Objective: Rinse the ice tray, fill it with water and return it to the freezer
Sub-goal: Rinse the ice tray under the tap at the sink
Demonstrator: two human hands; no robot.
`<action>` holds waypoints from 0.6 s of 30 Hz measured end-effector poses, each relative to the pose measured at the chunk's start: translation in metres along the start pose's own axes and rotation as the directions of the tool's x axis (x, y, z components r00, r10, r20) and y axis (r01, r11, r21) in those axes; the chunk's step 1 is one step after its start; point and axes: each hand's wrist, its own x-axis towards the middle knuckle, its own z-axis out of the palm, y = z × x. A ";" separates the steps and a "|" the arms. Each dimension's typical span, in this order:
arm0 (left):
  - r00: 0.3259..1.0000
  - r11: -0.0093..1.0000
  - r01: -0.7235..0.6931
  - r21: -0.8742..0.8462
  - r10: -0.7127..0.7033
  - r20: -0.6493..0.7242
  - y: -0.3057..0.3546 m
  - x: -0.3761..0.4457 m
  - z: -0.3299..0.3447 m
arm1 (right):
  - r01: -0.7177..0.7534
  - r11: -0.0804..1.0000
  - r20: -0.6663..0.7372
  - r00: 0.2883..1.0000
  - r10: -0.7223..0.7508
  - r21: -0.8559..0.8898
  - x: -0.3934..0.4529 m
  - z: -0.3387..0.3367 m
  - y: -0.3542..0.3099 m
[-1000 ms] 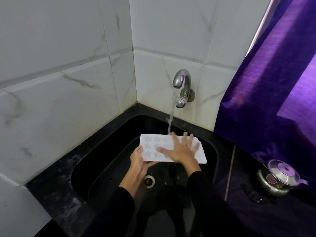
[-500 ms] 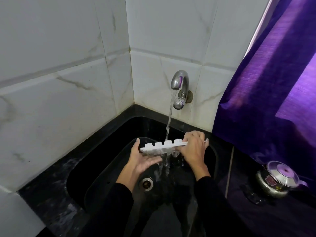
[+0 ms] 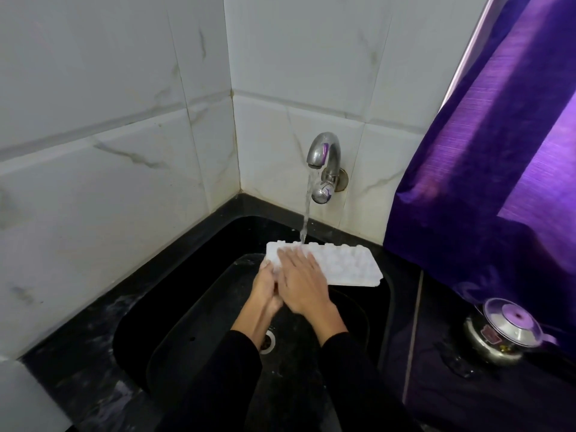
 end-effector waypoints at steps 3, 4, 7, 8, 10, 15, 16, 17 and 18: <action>1.000 1.000 0.000 -0.029 0.001 0.025 -0.002 -0.003 0.001 | -0.015 0.998 0.094 0.995 0.020 -0.061 0.009 -0.003 0.013; 0.999 0.998 -0.004 -0.069 0.006 0.032 -0.001 -0.005 0.000 | -0.060 0.995 0.126 0.990 0.069 -0.077 0.012 -0.006 0.025; 1.000 0.989 -0.006 -0.145 0.007 0.005 0.004 -0.008 -0.012 | -0.295 0.948 0.200 0.928 0.314 -0.119 0.012 -0.016 0.065; 1.000 0.990 -0.004 -0.140 0.004 -0.004 0.004 -0.008 -0.016 | -0.376 0.917 0.210 0.893 0.397 -0.135 0.011 -0.018 0.072; 1.000 0.995 -0.007 -0.100 0.006 -0.005 0.002 -0.010 -0.017 | -0.461 0.877 0.210 0.851 0.481 -0.137 0.012 -0.015 0.067; 1.000 1.000 0.001 0.014 -0.001 0.005 -0.009 -0.015 -0.008 | -0.073 0.997 0.120 0.990 0.078 -0.038 0.020 0.009 -0.005; 1.000 1.000 -0.005 0.017 0.005 0.015 -0.007 -0.015 -0.009 | -0.008 0.999 0.127 0.992 0.013 -0.037 0.020 0.011 -0.010; 1.000 1.000 -0.025 0.010 0.025 0.019 -0.004 -0.013 -0.013 | 0.031 0.998 0.135 0.991 -0.024 -0.051 0.019 0.010 -0.009; 0.999 0.999 -0.046 0.001 0.046 0.017 0.000 -0.012 -0.017 | 0.040 0.997 0.133 0.991 -0.030 -0.068 0.020 0.007 -0.002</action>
